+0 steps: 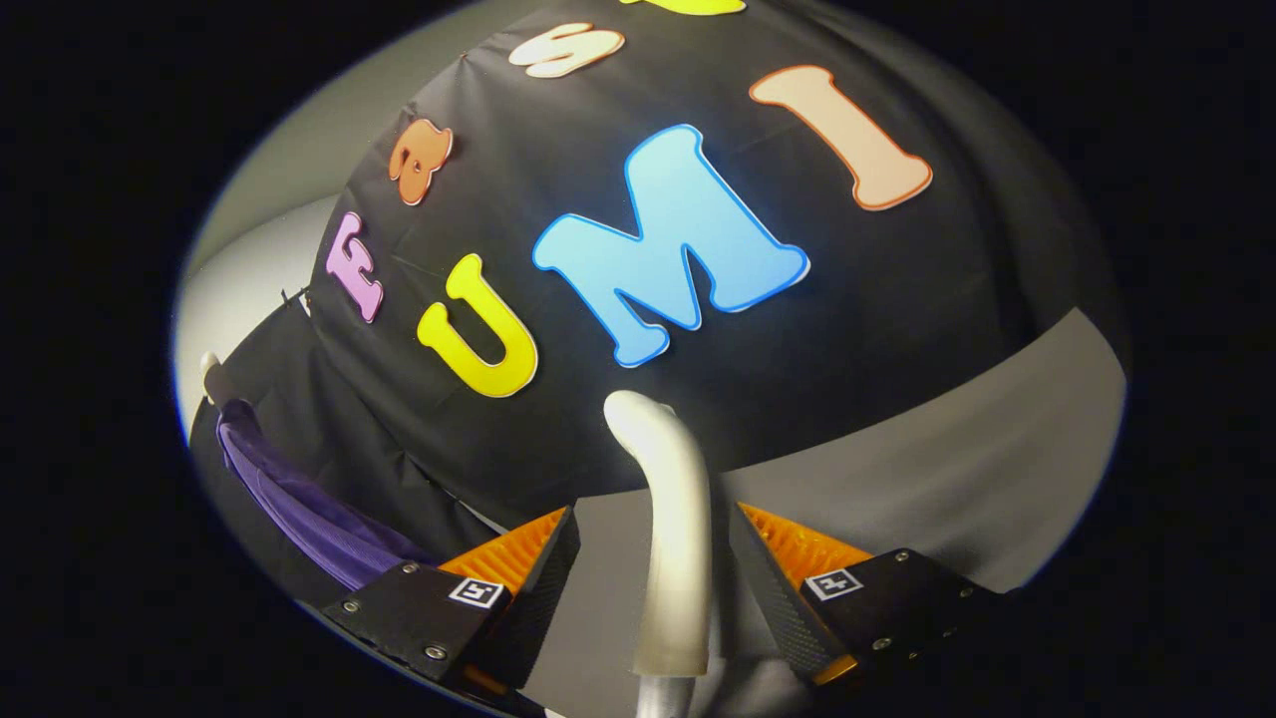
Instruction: Iron the clothes twice with a garment steamer, once on the left side and once on the right side.
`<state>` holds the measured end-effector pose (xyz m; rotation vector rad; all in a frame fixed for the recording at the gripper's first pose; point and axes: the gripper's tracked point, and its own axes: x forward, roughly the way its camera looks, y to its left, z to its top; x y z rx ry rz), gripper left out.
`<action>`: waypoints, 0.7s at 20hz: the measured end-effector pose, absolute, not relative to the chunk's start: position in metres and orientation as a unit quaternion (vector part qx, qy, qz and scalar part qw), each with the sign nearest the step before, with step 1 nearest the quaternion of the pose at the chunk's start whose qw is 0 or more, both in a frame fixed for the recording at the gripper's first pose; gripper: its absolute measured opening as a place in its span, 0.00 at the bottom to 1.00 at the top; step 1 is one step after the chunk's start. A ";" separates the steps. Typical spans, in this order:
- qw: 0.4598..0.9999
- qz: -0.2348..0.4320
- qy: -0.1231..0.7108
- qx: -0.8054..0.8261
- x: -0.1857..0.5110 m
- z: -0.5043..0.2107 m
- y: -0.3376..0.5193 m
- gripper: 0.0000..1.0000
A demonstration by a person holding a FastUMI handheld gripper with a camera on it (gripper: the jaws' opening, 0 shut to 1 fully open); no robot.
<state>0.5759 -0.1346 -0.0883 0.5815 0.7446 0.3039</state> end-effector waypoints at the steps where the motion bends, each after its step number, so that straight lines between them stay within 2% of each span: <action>1: 0.872 0.146 0.366 0.290 0.575 -0.094 -0.133 0.93; 4: 0.846 0.163 0.388 0.327 0.569 -0.108 -0.124 0.93; 6: 0.829 0.167 0.396 0.359 0.570 -0.108 -0.124 0.87; 9: 0.807 0.169 0.403 0.398 0.565 -0.115 -0.126 0.70; 14: 0.769 0.186 0.427 0.437 0.553 -0.121 -0.117 0.65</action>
